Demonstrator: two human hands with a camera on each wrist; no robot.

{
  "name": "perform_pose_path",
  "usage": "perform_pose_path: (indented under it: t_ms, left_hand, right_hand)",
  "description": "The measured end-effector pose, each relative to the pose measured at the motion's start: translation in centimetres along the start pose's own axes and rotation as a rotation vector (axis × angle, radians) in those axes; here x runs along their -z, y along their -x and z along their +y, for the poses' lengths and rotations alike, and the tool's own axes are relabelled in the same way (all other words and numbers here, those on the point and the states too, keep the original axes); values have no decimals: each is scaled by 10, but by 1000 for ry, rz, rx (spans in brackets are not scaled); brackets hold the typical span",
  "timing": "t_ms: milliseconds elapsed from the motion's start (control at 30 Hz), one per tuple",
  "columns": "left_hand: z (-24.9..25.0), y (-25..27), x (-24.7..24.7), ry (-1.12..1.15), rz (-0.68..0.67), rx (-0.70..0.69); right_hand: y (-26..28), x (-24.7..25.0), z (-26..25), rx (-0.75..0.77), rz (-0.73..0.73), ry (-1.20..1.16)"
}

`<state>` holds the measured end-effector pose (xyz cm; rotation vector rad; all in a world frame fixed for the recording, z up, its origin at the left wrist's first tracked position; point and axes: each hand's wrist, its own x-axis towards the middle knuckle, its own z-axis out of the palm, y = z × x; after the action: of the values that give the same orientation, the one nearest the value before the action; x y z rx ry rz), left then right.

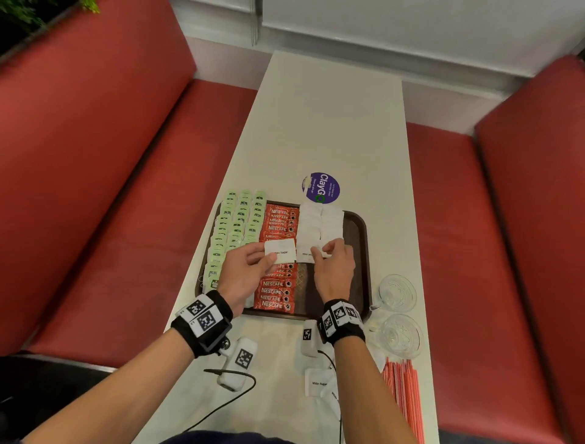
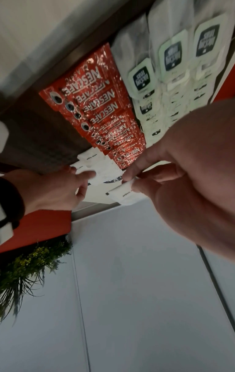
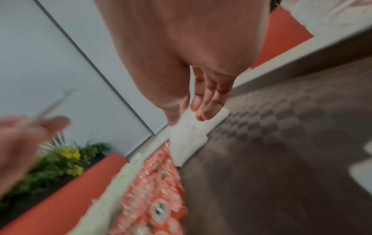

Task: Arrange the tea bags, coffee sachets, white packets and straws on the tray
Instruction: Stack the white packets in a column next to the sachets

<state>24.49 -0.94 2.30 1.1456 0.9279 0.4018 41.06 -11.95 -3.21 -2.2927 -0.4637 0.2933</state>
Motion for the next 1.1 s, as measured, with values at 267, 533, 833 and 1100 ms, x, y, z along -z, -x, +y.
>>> perform_pose_path:
  t_ms: [267, 533, 833, 1100]
  left_hand:
    - [-4, -8, -31, -203, -27, -42]
    - [-5, -19, 0, -483, 179, -196]
    - [-37, -40, 78, -785, 552, -68]
    - [-53, -46, 96, -832, 477, -28]
  right_hand:
    - [35, 43, -2, -56, -336, -581]
    - [-12, 51, 41, -216, -5, -372]
    - [-34, 20, 58, -243, -65, -70]
    - [-29, 15, 47, -247, -48, 69]
